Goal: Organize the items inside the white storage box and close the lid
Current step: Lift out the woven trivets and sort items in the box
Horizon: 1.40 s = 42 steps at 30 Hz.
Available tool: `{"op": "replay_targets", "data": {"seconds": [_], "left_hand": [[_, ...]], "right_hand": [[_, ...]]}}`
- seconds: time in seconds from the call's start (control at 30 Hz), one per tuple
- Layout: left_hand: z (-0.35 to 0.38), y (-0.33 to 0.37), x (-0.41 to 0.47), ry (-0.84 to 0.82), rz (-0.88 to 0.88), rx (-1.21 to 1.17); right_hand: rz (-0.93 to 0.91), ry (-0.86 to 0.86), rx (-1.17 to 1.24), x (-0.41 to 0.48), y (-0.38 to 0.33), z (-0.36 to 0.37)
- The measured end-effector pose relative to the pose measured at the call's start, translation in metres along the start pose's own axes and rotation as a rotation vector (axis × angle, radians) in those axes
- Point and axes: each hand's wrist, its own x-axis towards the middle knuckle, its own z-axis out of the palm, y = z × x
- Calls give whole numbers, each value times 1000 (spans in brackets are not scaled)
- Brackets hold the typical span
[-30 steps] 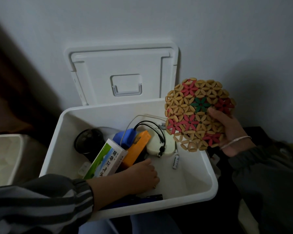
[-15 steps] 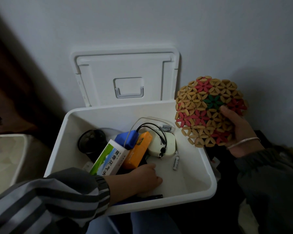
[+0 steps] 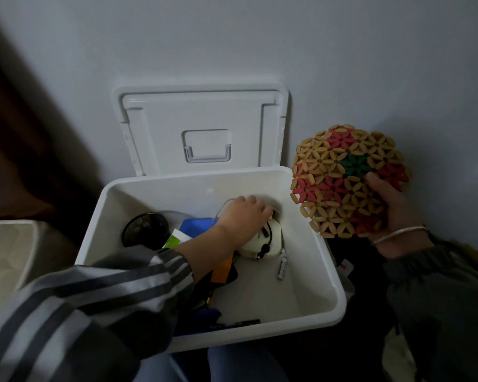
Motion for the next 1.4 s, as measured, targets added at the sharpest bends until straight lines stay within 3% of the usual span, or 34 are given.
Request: {"op": "replay_targets", "data": {"seconds": [0.1, 0.27, 0.4, 0.53, 0.67, 0.8, 1.0, 1.17, 1.23, 1.3, 1.4], "left_hand": [[6, 6, 2, -17, -33, 39], [15, 16, -32, 43, 195, -181], [28, 29, -66, -198, 399, -326], [32, 48, -69, -422, 488, -134], [35, 71, -62, -597, 538, -91], [38, 77, -53, -815, 438, -347], [47, 65, -56, -1055, 382, -439], [40, 52, -67, -1031, 307, -562], [31, 44, -71, -951, 280, -630], [19, 30, -71, -701, 216, -761], [2, 7, -58, -175, 21, -786]], "right_hand": [[16, -4, 12, 0, 0, -3], [36, -19, 17, -3, 2, -5], [47, -27, 12, -4, 4, -5], [40, -26, 9, -4, 6, -3], [27, -36, 38, -1, 8, -1], [27, -59, 61, 1, 8, 1], [32, -53, 70, -1, 7, -2], [21, -43, 79, -3, 6, -2], [9, -49, 82, -4, 5, 0], [5, -44, 85, -5, 4, 0], [17, -45, 103, -6, 1, 2]]}}
